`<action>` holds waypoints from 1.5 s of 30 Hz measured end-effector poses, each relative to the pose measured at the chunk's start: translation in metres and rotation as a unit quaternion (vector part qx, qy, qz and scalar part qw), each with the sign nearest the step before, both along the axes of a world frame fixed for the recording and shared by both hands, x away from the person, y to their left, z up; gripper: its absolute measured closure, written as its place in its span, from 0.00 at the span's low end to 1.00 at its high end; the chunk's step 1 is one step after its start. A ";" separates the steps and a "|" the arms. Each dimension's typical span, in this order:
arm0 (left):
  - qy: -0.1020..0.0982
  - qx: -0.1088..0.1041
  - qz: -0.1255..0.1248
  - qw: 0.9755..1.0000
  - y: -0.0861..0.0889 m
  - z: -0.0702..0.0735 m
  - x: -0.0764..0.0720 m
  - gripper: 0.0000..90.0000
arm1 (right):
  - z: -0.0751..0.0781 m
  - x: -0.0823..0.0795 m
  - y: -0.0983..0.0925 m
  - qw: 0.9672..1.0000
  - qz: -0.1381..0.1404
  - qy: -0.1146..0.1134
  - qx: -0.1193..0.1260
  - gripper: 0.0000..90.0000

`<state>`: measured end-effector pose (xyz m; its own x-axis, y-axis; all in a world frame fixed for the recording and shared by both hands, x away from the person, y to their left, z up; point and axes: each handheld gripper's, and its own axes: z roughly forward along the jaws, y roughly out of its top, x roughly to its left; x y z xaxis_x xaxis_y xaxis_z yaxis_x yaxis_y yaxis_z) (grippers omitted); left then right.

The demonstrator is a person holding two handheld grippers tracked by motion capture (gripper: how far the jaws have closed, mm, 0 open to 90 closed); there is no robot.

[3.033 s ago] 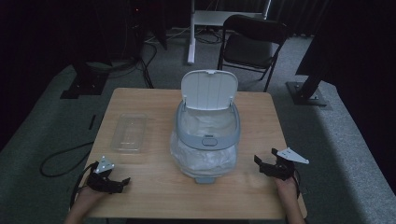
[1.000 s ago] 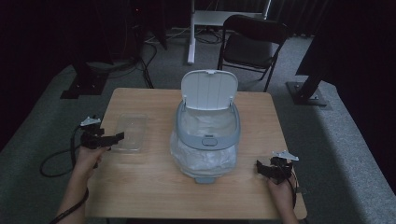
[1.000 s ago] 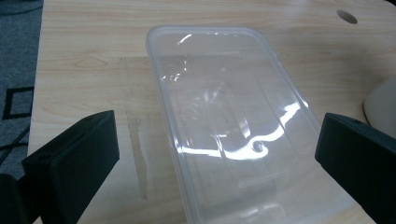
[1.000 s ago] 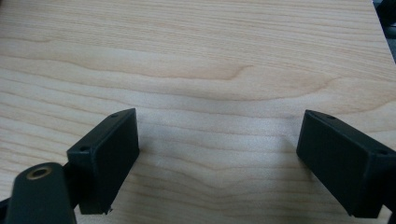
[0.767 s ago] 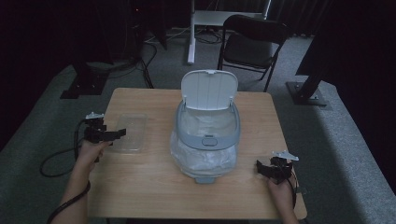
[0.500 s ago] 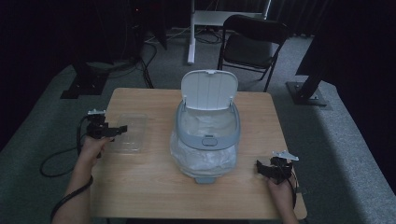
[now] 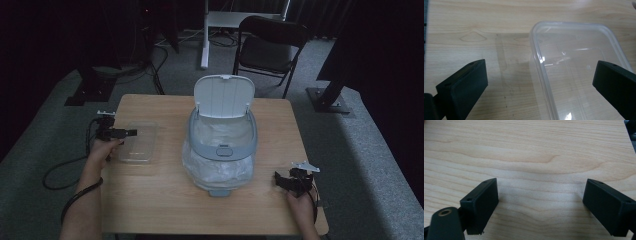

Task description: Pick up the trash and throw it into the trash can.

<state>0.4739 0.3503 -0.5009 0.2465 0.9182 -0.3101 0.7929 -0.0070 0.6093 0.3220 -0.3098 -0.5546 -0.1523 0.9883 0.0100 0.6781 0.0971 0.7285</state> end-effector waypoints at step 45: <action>-0.048 -0.087 -0.024 0.995 -0.059 0.057 -0.026 0.97 | 0.000 0.000 0.000 1.000 0.000 0.000 0.000 0.14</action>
<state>0.4479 0.2915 -0.4441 0.3244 0.8391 -0.4368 0.7322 0.0697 0.6776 0.3222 -0.3098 -0.5546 -0.1527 0.9882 0.0106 0.6781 0.0970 0.7285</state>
